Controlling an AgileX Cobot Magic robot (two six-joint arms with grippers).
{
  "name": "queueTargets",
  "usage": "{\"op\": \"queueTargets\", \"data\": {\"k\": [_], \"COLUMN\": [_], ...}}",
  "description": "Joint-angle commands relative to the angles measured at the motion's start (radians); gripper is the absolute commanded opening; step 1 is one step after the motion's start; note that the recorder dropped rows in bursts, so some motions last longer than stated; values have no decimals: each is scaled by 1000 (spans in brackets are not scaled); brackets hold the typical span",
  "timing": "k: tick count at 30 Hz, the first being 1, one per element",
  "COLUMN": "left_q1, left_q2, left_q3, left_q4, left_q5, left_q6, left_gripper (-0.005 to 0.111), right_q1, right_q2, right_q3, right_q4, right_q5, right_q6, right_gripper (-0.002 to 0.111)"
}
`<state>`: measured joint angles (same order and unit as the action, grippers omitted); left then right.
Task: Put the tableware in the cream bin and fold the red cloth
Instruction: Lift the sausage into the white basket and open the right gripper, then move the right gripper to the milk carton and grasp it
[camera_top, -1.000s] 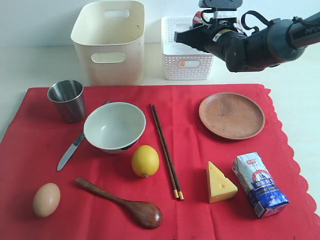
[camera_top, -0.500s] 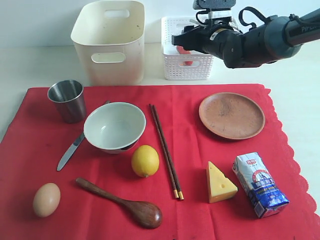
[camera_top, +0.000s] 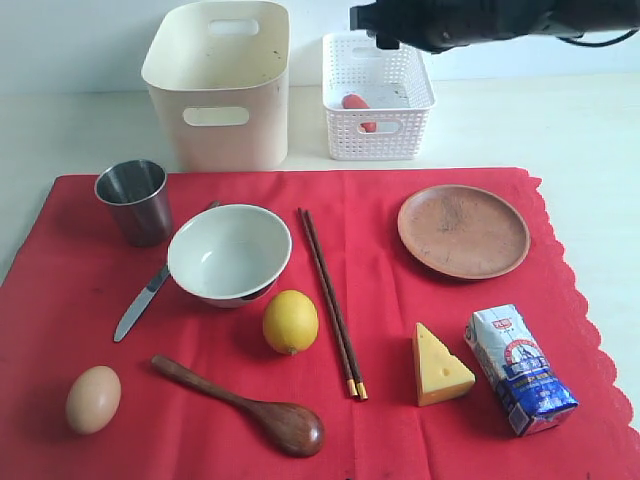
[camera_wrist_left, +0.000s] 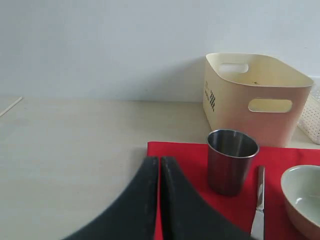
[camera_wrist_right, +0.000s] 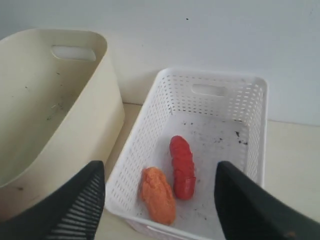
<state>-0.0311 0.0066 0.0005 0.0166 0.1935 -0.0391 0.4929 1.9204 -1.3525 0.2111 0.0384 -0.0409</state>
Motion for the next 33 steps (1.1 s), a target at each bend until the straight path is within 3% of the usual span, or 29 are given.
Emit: {"op": "queueTargets", "data": {"k": [1,11,17,25,33], "left_q1": [3,3,3,3,3], "left_q2": [-7,-7,-7,-7,-7], "left_q3": [-1,-1,-1,-1,-1], "left_q4": [-6,-6,-6,-6,-6], "left_q5": [0,0,0,0,0], "left_q6": [0,0,0,0,0], "left_gripper": [4,4,4,4,4], "right_q1": [1,1,1,1,14], "right_q2": [-108,-277,-350,-479,-620], "right_q3": [-10,-10,25,209,552], "right_q4": [-13,-13,-11,-11,43], "right_q5": [147,465,644,736,787], "right_q6": [-12,-12,-12,-12,-23], "right_gripper": [61,60,54,53,53]}}
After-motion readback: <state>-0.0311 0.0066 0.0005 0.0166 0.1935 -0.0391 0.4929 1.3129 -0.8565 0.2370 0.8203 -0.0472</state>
